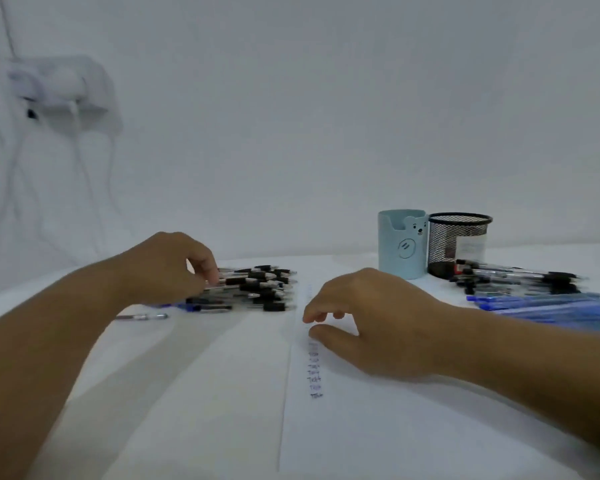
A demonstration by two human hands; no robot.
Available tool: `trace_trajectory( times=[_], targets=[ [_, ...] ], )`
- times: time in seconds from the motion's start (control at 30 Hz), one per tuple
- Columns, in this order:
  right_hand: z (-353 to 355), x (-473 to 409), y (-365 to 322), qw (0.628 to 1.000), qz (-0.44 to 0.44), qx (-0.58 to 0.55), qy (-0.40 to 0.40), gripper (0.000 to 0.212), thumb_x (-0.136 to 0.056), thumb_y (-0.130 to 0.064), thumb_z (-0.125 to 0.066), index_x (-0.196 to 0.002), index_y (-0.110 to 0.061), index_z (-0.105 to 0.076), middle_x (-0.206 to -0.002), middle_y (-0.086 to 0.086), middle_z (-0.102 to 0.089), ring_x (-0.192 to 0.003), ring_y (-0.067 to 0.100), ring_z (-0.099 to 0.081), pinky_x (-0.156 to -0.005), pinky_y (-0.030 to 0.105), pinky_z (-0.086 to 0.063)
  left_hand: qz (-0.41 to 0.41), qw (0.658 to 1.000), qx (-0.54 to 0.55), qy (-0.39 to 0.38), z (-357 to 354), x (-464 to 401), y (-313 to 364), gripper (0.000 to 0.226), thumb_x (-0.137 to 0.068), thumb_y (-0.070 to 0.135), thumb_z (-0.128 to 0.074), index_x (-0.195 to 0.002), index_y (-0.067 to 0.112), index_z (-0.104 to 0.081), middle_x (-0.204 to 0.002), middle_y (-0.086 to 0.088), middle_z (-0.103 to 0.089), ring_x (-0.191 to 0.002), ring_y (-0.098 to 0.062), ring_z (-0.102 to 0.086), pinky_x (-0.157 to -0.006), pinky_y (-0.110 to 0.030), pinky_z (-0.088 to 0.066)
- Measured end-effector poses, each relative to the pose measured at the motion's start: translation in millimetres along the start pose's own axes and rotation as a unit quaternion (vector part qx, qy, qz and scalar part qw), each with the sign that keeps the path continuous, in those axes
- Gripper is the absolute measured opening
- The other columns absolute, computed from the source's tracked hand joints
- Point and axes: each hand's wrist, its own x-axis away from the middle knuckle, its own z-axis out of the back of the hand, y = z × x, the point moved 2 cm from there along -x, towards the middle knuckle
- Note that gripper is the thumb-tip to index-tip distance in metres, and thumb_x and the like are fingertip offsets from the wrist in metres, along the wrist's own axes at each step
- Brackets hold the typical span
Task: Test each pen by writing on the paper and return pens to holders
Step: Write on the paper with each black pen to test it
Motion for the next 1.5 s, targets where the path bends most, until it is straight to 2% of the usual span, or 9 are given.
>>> trace_trajectory(
  times=[0.2, 0.37, 0.67, 0.8, 0.97, 1.1, 1.27, 1.37, 1.5],
  targets=[
    [-9.6, -25.4, -25.5, 0.995, 0.098, -0.019, -0.008, 0.024, -0.099, -0.043, -0.052, -0.112, -0.033, -0.068, -0.106, -0.021, -0.066, -0.093, -0.002, -0.05, -0.088, 0.025, -0.046, 0.078, 0.992, -0.076, -0.064, 29.2, 8.5, -46.2, 0.041, -0.08, -0.008, -0.057, -0.083, 0.029, -0.074, -0.103, -0.008, -0.071, -0.077, -0.012, -0.06, -0.07, -0.024, -0.048],
    [-29.7, -39.0, -40.6, 0.986, 0.133, -0.097, -0.001, 0.026, -0.095, -0.043, -0.049, -0.099, -0.031, -0.071, -0.092, -0.02, -0.065, -0.093, 0.002, -0.056, -0.082, 0.022, -0.046, 0.121, 0.97, -0.111, -0.181, 25.4, 13.4, -63.5, 0.028, -0.075, 0.011, -0.083, -0.089, 0.034, -0.074, -0.104, -0.001, -0.07, -0.106, -0.023, -0.065, -0.095, -0.038, -0.051],
    [-37.3, -35.8, -34.6, 0.979, 0.131, -0.155, 0.014, 0.015, -0.095, -0.034, -0.059, -0.095, -0.032, -0.073, -0.089, -0.02, -0.065, -0.095, 0.002, -0.057, -0.078, 0.008, -0.039, 0.112, 0.982, -0.096, -0.113, 15.7, 9.0, -74.4, 0.01, -0.087, 0.021, -0.075, -0.084, 0.03, -0.075, -0.093, 0.01, -0.073, -0.083, -0.007, -0.062, -0.066, -0.015, -0.041],
    [-35.0, -34.6, -29.4, 0.967, 0.029, -0.228, 0.108, 0.012, -0.09, -0.039, -0.067, -0.099, -0.035, -0.074, -0.088, -0.023, -0.067, -0.083, 0.004, -0.061, -0.07, 0.014, -0.045, 0.017, 0.994, 0.109, 0.025, 26.9, 7.0, -46.6, 0.015, -0.099, 0.013, -0.061, -0.088, 0.015, -0.071, -0.079, 0.004, -0.075, -0.082, -0.014, -0.069, -0.084, -0.029, -0.05],
    [-20.5, -35.9, -21.4, 0.913, -0.09, -0.365, 0.157, 0.028, -0.075, -0.049, -0.078, -0.098, -0.032, -0.075, -0.068, -0.004, -0.067, -0.051, 0.002, -0.048, -0.055, 0.012, -0.04, -0.117, 0.87, 0.468, 0.099, 13.8, 10.7, 36.3, 0.011, -0.103, 0.008, -0.053, -0.097, 0.01, -0.061, -0.076, -0.002, -0.07, -0.069, -0.02, -0.068, -0.068, -0.031, -0.057],
    [-12.0, -33.5, -17.0, 0.893, -0.133, -0.39, 0.18, 0.009, -0.082, -0.038, -0.079, -0.08, -0.03, -0.077, -0.06, 0.014, -0.059, -0.046, 0.009, -0.037, -0.048, 0.018, -0.034, -0.12, 0.834, 0.534, 0.068, -18.5, 14.2, 72.7, 0.005, -0.1, 0.01, -0.057, -0.099, 0.009, -0.061, -0.084, -0.005, -0.074, -0.081, -0.019, -0.071, -0.069, -0.032, -0.06],
    [-9.9, -29.0, -3.8, 0.854, -0.208, -0.451, 0.156, 0.015, -0.09, -0.017, -0.072, -0.077, -0.011, -0.072, -0.061, 0.009, -0.067, -0.047, 0.02, -0.053, -0.049, 0.029, -0.042, -0.085, 0.887, 0.455, -0.012, -43.6, 9.4, 69.6, 0.033, -0.088, 0.043, -0.064, -0.113, 0.021, -0.063, -0.101, 0.001, -0.074, -0.099, -0.019, -0.069, -0.095, -0.039, -0.058],
    [-7.0, -27.5, 0.5, 0.82, -0.208, -0.506, 0.167, 0.013, -0.091, -0.006, -0.064, -0.079, -0.002, -0.068, -0.062, 0.013, -0.065, -0.05, 0.024, -0.056, -0.048, 0.032, -0.042, -0.138, 0.938, 0.312, -0.062, -58.8, 14.0, 68.9, 0.009, -0.098, 0.027, -0.064, -0.101, 0.02, -0.068, -0.086, 0.003, -0.073, -0.081, -0.011, -0.068, -0.078, -0.031, -0.058],
    [-7.1, -27.3, 2.1, 0.81, -0.2, -0.523, 0.175, 0.013, -0.093, -0.003, -0.061, -0.08, -0.001, -0.066, -0.062, 0.014, -0.06, -0.049, 0.023, -0.051, -0.046, 0.029, -0.039, -0.158, 0.958, 0.24, -0.023, -65.2, 14.7, 77.0, 0.016, -0.1, 0.023, -0.06, -0.088, 0.014, -0.066, -0.074, 0.008, -0.065, -0.065, -0.01, -0.061, -0.071, -0.034, -0.055]
  ],
)
